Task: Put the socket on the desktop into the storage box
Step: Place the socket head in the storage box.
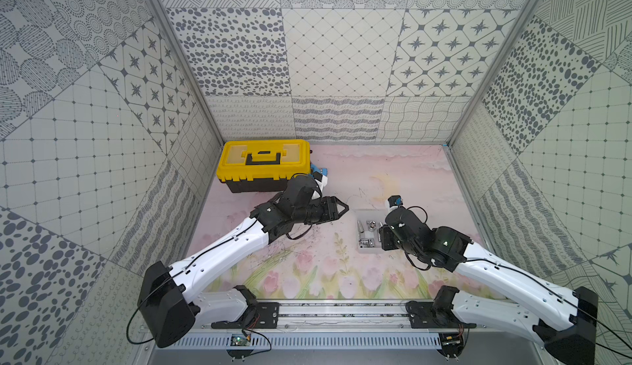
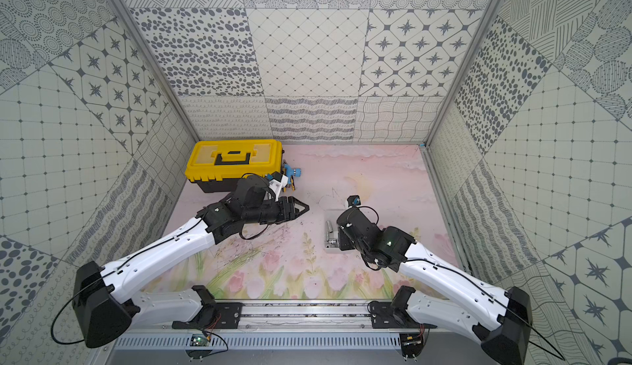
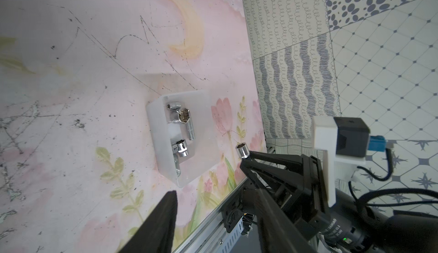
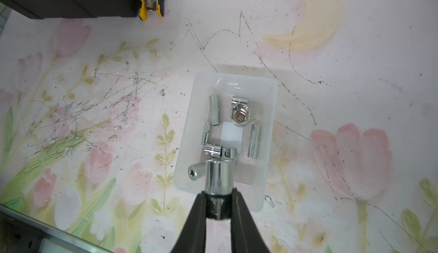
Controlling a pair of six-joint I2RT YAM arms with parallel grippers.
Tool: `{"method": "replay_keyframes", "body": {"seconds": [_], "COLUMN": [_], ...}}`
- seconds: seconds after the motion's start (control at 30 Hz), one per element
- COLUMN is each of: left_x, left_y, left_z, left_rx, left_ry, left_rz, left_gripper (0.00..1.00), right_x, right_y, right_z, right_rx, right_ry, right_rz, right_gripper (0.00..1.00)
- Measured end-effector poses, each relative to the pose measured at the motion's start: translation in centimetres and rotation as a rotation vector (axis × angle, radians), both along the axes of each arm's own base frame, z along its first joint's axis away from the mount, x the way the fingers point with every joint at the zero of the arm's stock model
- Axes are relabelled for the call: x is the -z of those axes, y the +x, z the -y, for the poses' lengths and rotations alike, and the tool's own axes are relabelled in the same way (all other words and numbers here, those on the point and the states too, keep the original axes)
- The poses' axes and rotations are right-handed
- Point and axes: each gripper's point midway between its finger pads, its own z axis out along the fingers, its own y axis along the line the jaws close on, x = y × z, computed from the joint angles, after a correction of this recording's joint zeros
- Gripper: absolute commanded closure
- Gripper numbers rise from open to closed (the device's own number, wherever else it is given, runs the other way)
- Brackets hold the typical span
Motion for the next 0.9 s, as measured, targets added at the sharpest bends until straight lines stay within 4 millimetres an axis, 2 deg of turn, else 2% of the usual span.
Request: {"method": "replay_keyframes", "body": {"seconds": [0.43,0.73,0.9], "left_x": [0.9,1.5,2.1], "left_y": [-0.1,0.2,0.4], "left_z": [-2.3,-3.0,-3.1], "left_rx": [-0.033,-0.056,-0.061], "left_ry": [0.105,0.137,0.153], "left_rz": [0.100,0.118,0.111], "left_gripper": [0.39,0.39,0.39], "right_x": [3.3,4.5,5.8], "right_y": [0.0,0.6,1.2], "right_z": [0.1,0.0,0.5], "right_rx": [-0.012,-0.014,0.006], "right_ry": [-0.139,-0.211,-0.254], "right_rz": [-0.090,-0.113,-0.146], "right_gripper": [1.00,1.00,1.00]}}
